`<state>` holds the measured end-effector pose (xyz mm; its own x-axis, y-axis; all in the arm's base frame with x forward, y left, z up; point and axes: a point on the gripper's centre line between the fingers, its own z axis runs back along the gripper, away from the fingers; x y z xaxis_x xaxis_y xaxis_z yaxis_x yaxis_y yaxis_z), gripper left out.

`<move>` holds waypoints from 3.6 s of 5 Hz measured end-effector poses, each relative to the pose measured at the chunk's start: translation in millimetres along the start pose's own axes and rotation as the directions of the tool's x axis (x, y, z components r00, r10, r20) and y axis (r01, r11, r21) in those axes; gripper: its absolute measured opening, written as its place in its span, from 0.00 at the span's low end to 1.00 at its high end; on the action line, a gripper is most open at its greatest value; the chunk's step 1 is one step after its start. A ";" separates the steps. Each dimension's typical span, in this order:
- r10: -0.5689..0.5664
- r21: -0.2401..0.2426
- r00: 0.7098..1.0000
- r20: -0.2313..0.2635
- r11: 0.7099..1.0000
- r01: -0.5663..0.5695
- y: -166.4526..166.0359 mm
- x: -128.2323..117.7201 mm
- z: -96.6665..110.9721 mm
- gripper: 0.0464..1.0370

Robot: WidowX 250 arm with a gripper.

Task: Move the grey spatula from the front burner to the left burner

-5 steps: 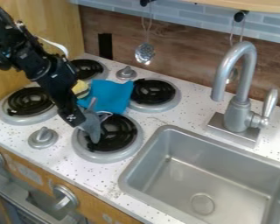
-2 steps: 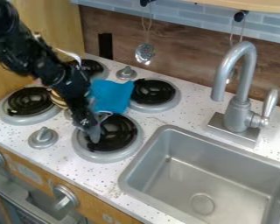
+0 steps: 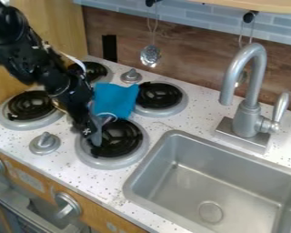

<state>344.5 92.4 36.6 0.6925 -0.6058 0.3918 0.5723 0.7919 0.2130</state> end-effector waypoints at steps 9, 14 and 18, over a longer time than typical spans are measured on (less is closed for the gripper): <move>0.318 0.468 0.948 0.011 0.836 -0.285 148.4 -120.1 136.1 0.36; 0.346 0.326 0.933 -0.103 0.898 -0.297 155.5 -168.4 66.4 0.75; 0.284 0.245 0.959 0.000 0.930 -0.275 143.3 -128.9 92.4 0.97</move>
<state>296.6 291.1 99.3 0.8266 -0.3559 0.4359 0.2337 0.9217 0.3095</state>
